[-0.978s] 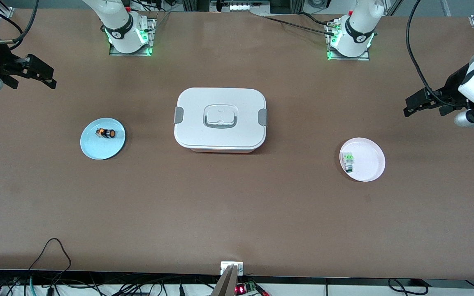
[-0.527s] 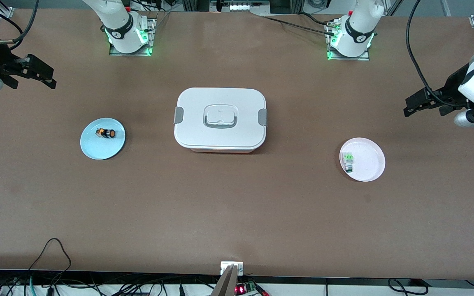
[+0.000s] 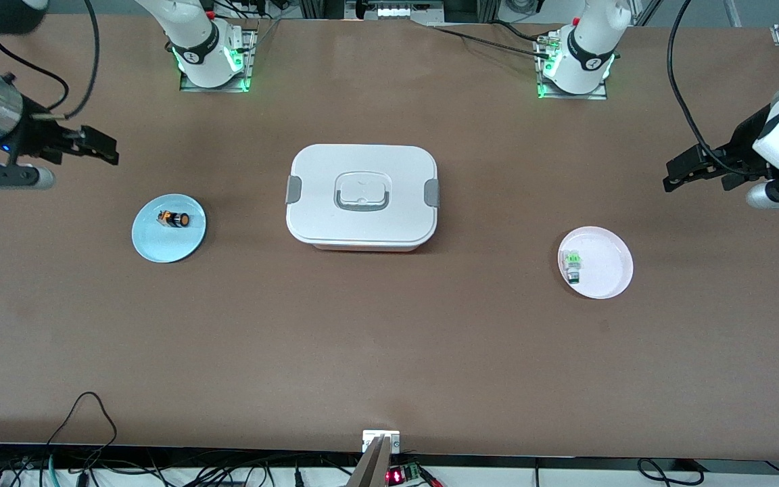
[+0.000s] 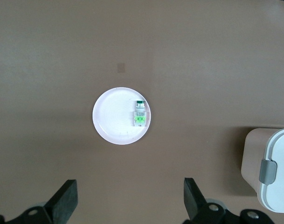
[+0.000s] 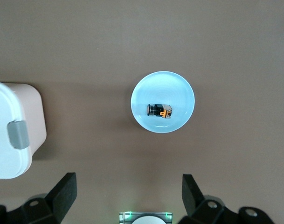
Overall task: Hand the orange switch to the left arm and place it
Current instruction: 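Reach the right gripper down to the orange switch on the blue plate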
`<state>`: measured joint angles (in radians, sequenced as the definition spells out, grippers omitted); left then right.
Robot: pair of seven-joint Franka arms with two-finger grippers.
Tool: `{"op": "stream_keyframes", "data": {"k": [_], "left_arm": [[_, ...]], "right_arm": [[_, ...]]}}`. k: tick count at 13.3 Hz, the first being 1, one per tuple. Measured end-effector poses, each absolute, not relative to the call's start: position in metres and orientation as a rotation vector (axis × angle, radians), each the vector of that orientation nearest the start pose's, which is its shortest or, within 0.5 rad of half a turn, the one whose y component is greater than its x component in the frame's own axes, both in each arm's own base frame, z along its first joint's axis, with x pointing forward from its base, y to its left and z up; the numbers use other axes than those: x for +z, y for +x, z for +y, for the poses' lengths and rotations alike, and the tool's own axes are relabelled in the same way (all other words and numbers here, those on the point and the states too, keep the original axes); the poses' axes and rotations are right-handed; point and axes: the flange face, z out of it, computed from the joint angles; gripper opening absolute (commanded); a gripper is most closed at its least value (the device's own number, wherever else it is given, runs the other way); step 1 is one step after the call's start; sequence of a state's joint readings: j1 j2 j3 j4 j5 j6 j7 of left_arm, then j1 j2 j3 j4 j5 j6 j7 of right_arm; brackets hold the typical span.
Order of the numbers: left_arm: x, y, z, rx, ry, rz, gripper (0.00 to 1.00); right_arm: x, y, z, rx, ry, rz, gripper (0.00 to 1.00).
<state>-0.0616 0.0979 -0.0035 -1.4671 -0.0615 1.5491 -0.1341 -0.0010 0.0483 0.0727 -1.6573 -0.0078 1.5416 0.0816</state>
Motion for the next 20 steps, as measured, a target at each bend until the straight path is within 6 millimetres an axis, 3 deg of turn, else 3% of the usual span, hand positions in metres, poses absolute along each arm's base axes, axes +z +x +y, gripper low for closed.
{"op": "stream_keyframes", "data": {"k": [4,11,15,17,20], "left_arm": [[0.616,0.581,-0.044,0.035,-3.199,-0.11,1.0],[0.616,0.581,-0.044,0.034,-3.199,-0.11,1.0],[0.616,0.581,-0.044,0.034,-3.199,-0.11,1.0],[0.616,0.581,-0.044,0.034,-3.199,-0.11,1.0],[0.616,0.581,-0.044,0.034,-3.2,-0.11,1.0]], "right_arm": [[0.474,0.565,0.011,0.287,-3.142,0.092,1.0],[0.349,0.554,0.003,0.257,-3.141,0.11,1.0],[0.28,0.543,-0.015,0.219,-3.144,0.052,1.0],[0.254,0.537,-0.026,0.195,-3.147,0.028,1.0],[0.23,0.523,-0.032,0.204,-3.148,0.039,1.0]]}}
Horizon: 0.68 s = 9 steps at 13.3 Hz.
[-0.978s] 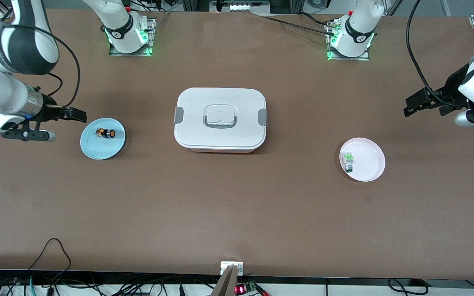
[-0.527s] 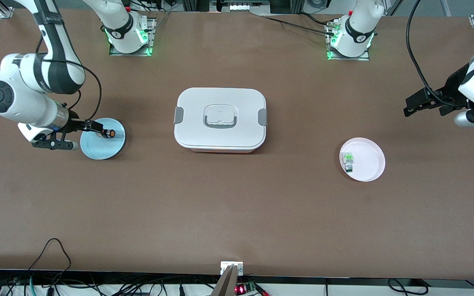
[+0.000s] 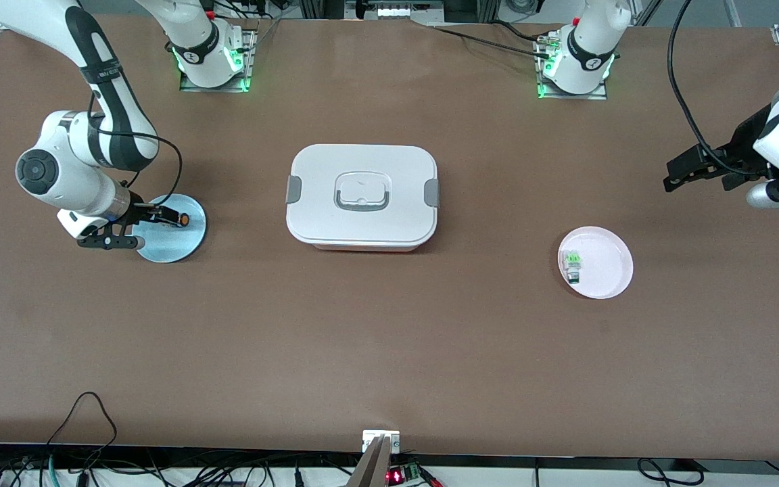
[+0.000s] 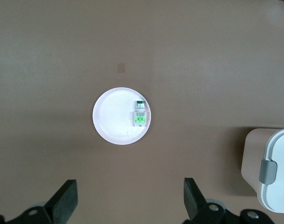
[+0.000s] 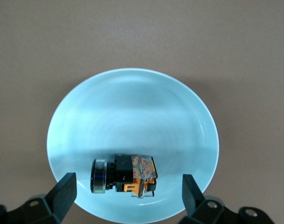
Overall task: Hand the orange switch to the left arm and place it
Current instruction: 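Reach the right gripper down to the orange switch on the blue plate, then close the right gripper on the orange switch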
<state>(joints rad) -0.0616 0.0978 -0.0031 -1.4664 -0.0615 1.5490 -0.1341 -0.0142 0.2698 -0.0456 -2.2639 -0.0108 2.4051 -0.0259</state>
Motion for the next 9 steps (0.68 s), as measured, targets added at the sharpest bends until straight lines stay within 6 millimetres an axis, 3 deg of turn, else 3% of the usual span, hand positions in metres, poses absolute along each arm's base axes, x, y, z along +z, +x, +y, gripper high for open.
{"op": "stream_keyframes", "data": {"k": [9], "left_arm": [[0.617,0.581,-0.044,0.033,-3.2,-0.105,1.0]], "right_arm": [[0.196,0.508,-0.031,0.232,-3.147,0.038,1.0]]}}
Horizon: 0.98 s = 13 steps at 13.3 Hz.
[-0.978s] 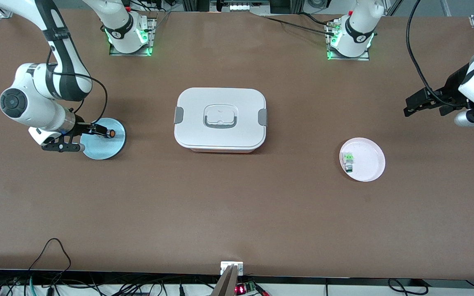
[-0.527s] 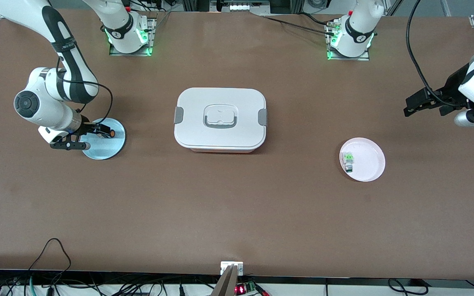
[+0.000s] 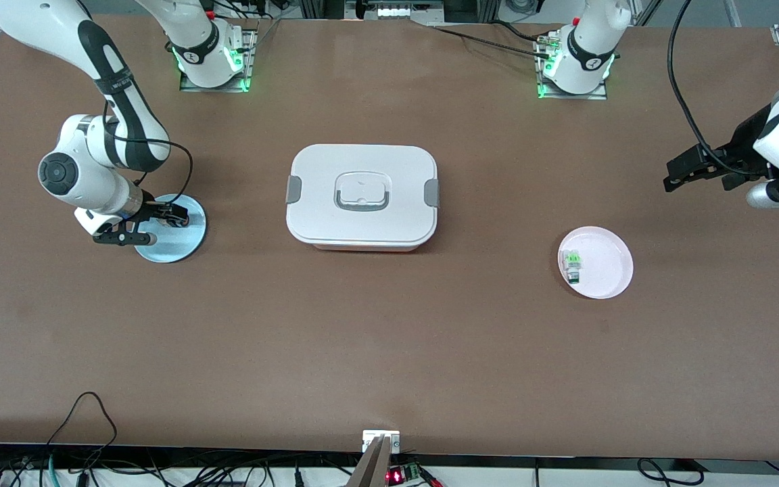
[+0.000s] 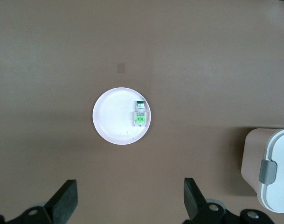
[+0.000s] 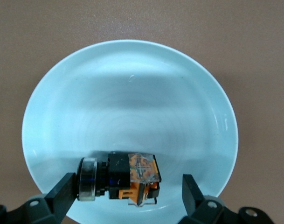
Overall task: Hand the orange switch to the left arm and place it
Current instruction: 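Close the right gripper on the orange switch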
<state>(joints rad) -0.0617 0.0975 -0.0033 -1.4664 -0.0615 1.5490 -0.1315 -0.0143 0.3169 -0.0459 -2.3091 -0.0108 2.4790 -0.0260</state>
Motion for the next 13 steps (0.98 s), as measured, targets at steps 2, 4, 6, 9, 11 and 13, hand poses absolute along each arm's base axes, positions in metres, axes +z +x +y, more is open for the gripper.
{"op": "stream_keyframes", "data": {"k": [2,4,6,9,11,13], "left_arm": [[0.618,0.58,-0.045,0.027,-3.202,-0.056,1.0],[0.622,0.578,-0.047,0.019,-3.203,0.004,1.0],[0.625,0.575,-0.057,0.017,-3.201,0.056,1.0],[0.627,0.57,-0.069,0.031,-3.185,0.098,1.0],[0.63,0.568,-0.066,0.022,-3.183,0.091,1.0],[0.633,0.562,-0.061,0.015,-3.183,0.076,1.0]], "right_arm": [[0.189,0.508,-0.031,0.24,-3.147,0.037,1.0],[0.185,0.507,-0.031,0.242,-3.147,0.035,1.0],[0.183,0.507,-0.03,0.245,-3.146,0.033,0.91],[0.182,0.507,-0.029,0.247,-3.145,0.028,0.26],[0.182,0.507,-0.028,0.246,-3.145,0.026,0.05],[0.183,0.508,-0.028,0.243,-3.145,0.024,0.02]]}}
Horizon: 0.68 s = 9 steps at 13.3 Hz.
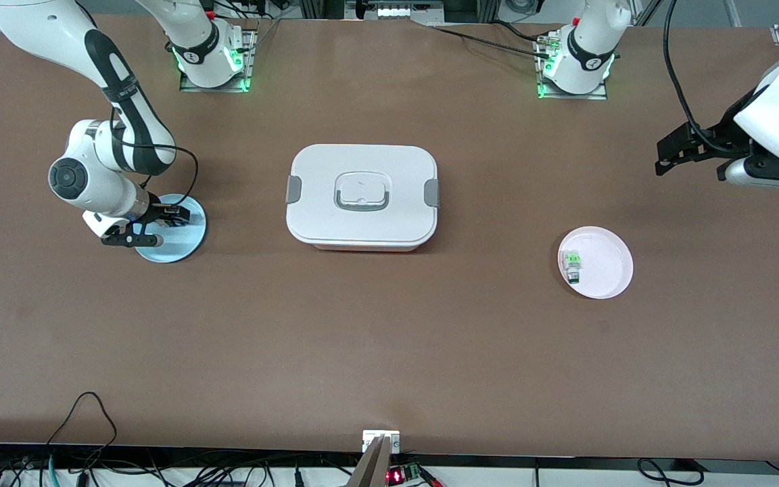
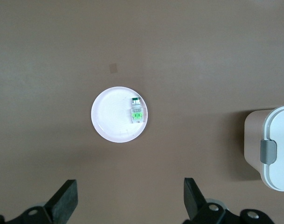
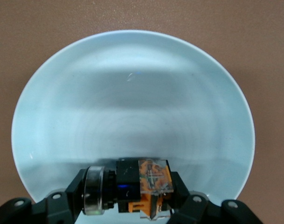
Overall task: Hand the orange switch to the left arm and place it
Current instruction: 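Close the right gripper on the orange switch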
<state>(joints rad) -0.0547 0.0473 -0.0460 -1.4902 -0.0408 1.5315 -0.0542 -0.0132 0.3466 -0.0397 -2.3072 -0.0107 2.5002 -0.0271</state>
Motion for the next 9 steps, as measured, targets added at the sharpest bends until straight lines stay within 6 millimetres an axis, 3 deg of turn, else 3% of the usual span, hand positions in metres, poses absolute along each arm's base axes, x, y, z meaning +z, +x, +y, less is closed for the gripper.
{"op": "stream_keyframes", "data": {"k": [2,4,7,9], "left_arm": [[0.633,0.558,-0.053,0.017,-3.183,0.058,1.0],[0.635,0.556,-0.051,0.014,-3.183,0.05,1.0],[0.636,0.555,-0.059,0.011,-3.184,0.077,1.0],[0.627,0.551,-0.083,0.044,-3.182,0.144,1.0]], "right_arm": [[0.189,0.515,-0.027,0.206,-3.148,0.01,0.0],[0.211,0.531,-0.022,0.117,-3.151,-0.045,0.0],[0.263,0.553,0.001,-0.053,-3.14,-0.2,0.0],[0.3,0.562,0.032,-0.167,-3.116,-0.356,0.0]]}}
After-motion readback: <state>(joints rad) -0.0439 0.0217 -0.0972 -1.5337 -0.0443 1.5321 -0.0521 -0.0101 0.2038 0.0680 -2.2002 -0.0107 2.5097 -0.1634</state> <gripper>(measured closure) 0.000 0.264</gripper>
